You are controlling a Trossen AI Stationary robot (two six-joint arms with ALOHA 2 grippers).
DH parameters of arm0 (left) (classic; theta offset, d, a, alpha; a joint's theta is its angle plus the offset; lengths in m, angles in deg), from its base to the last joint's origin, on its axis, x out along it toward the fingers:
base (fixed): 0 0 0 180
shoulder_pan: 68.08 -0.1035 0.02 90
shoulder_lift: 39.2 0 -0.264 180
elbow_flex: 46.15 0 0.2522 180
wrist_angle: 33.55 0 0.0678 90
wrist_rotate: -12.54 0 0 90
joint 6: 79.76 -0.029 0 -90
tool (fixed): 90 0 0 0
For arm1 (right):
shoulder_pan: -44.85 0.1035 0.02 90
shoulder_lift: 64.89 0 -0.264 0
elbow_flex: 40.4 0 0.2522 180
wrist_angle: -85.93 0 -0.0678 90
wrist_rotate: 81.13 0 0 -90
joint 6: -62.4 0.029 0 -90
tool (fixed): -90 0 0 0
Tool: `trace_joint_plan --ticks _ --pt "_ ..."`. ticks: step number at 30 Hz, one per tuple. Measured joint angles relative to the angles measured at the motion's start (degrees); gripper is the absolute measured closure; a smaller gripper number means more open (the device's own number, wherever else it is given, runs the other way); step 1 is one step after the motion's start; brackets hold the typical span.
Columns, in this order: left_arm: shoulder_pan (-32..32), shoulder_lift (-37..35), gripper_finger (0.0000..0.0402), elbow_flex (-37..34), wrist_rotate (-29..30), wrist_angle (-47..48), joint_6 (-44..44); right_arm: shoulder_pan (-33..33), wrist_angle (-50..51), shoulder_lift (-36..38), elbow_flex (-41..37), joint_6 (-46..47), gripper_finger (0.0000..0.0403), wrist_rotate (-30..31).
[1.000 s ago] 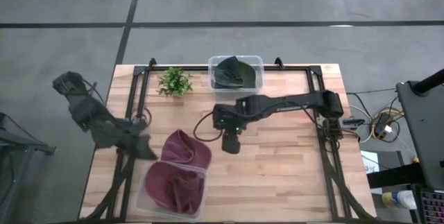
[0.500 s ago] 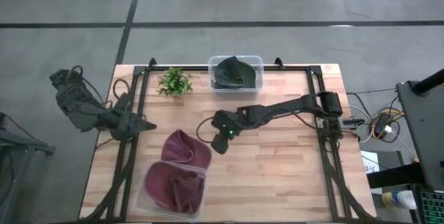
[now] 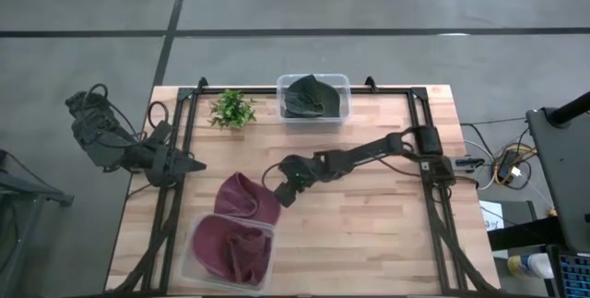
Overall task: Pick & Place hat
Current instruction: Put the red cap into the bottom transparent bin
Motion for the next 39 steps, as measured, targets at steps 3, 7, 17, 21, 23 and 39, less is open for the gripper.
trace_joint_plan --ticks 3,7,17,21,23,39 --pt "0.0 0.0 0.0259 0.0 0.01 0.02 0.0 0.01 -0.05 -1.46 1.39 -0.33 0.0266 -0.02" --pt "0.0 0.0 0.0259 0.0 -0.02 0.06 0.0 0.12 0.14 -1.77 2.41 -0.4 0.0265 -0.42" --pt "0.0 -0.34 0.0259 -0.02 -0.02 0.13 0.19 -0.54 -5.98 -4.35 2.29 1.21 0.027 -0.97" --pt "0.0 -0.86 0.0259 -0.02 -0.04 0.09 0.35 -0.85 -8.21 -5.92 2.46 3.61 0.0277 -2.69" --pt "0.0 -0.99 0.0259 -0.02 -0.05 0.15 0.21 -0.75 -7.6 -6.09 2.45 4.23 0.0285 -2.75" --pt "0.02 -1.46 0.0259 -0.07 0.16 0.35 -1.88 -1.56 -7.42 -4.16 5.91 5.42 0.0391 -0.96"
